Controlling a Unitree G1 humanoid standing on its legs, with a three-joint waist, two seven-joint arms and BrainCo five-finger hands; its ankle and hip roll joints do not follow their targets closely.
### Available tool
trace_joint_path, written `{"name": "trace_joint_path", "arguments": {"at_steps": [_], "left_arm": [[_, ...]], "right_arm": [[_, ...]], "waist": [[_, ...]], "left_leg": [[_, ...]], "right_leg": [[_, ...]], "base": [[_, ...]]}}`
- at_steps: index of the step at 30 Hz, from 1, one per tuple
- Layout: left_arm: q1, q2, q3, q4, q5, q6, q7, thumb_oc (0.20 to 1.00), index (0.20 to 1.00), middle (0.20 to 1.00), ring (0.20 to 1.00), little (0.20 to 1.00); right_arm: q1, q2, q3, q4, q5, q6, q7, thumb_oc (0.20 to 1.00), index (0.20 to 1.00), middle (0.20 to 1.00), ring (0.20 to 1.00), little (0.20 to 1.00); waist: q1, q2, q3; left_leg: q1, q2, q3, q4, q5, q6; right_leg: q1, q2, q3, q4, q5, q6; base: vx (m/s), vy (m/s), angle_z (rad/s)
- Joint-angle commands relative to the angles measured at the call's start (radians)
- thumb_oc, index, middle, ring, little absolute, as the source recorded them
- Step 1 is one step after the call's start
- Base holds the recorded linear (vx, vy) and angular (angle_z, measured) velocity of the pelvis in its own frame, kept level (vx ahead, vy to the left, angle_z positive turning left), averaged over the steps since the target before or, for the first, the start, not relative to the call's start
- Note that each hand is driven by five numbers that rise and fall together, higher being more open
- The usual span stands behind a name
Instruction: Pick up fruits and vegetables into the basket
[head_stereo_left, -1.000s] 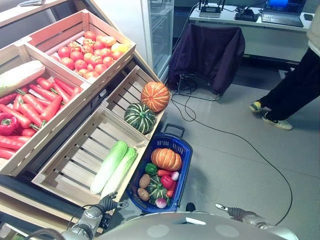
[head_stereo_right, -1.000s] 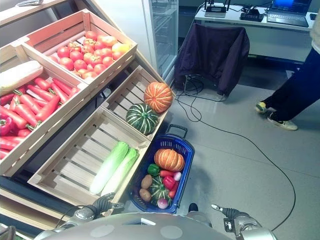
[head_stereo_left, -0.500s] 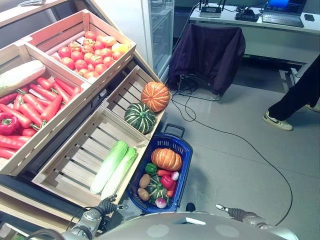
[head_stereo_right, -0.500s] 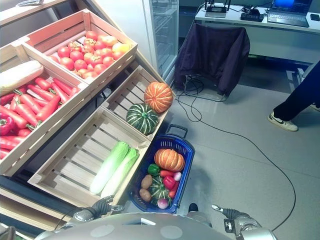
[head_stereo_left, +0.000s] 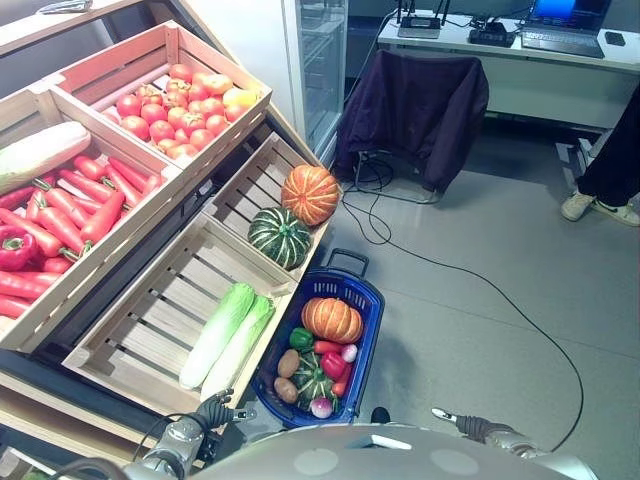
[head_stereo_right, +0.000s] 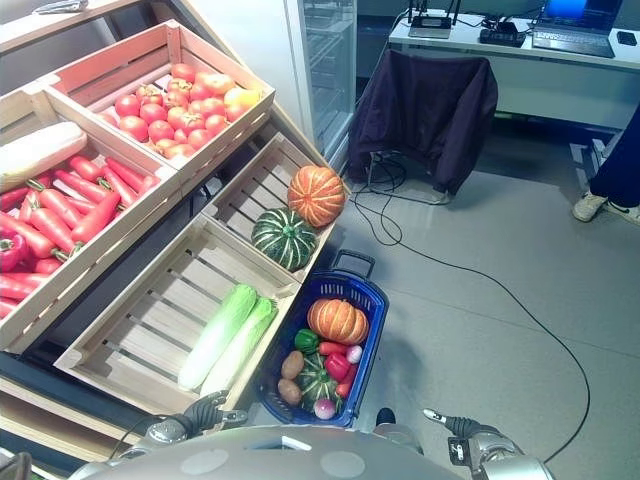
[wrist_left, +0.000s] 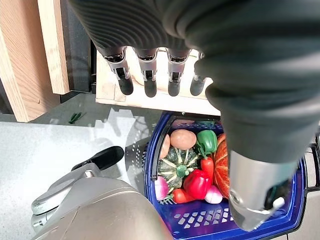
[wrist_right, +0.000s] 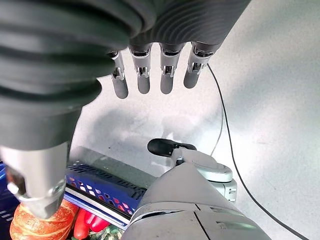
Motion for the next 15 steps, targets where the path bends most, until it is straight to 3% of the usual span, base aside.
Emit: {"name": "trace_joint_path", "arguments": {"at_steps": [1,15], "left_arm": [[-0.068,0.01,0.049,0.064,-0.035,-0.006,0.014,1.0,1.0,1.0,1.0,1.0],[-0.061,0.024,0.051,0.031,-0.12,-0.035,0.047,1.0,1.0,1.0,1.0,1.0]], "right_arm": [[-0.067,0.005,-0.007,0.067,0.025,-0.011,-0.004,1.0,1.0,1.0,1.0,1.0],[-0.08,-0.028,-0.004,0.065,0.044,-0.012,-0.012,1.0,1.0,1.0,1.0,1.0]], "waist": [[-0.001,-0.023,0.037],[0.005,-0.001,0.102]], "left_leg": [[-0.024,-0.017,-0.021,0.008,-0.09,0.002],[-0.132,-0.022,-0.038,0.008,-0.041,-0.001]], "right_leg": [[0.084,-0.042,-0.003,0.011,-0.116,0.086],[-0.012,-0.041,0.006,0.011,-0.089,0.082]], "base": [[0.0,0.0,0.0],[-0.02,0.003,0.0]]}}
